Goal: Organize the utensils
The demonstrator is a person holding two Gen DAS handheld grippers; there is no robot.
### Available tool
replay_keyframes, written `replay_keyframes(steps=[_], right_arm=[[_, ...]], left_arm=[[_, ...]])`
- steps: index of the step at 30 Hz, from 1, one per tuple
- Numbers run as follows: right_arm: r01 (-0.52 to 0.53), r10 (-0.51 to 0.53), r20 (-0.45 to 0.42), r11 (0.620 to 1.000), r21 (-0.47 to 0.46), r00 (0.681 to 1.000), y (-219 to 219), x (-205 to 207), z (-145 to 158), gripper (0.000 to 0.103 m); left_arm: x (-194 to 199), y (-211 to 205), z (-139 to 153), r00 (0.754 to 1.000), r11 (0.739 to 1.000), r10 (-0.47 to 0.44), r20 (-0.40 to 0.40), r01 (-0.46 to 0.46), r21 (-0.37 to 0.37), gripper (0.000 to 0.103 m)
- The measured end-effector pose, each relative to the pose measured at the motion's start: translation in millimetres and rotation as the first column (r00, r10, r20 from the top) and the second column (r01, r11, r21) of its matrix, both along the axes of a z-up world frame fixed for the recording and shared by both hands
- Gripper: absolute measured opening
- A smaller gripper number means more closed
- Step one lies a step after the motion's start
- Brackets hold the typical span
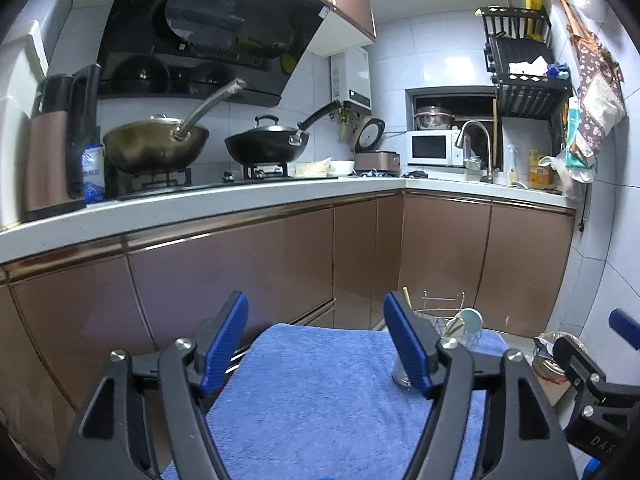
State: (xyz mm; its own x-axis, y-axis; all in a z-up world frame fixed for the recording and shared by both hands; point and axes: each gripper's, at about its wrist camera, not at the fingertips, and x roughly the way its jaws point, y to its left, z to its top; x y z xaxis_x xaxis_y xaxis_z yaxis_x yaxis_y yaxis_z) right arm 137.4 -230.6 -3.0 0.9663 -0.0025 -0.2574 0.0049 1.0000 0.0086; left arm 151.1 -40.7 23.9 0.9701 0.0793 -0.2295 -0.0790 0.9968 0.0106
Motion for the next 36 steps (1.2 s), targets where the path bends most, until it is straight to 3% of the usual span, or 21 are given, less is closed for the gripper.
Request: replay_keyframes(steps=[15,36], right_arm=[[0.057,-0.051,0.080,0.996,-0.074,0.995,11,-61,23,0.101],[0.084,-0.071,0.124,0.991,-0.102,0.990,13,-101,32,0.103]], left_arm=[[-52,27,1,0.998,0.999,0.034,0.046,-0.034,0.000,0.069],[-90,29,10,0.995,0.998,-0.065,0.071,0.063,0.021,0.075]])
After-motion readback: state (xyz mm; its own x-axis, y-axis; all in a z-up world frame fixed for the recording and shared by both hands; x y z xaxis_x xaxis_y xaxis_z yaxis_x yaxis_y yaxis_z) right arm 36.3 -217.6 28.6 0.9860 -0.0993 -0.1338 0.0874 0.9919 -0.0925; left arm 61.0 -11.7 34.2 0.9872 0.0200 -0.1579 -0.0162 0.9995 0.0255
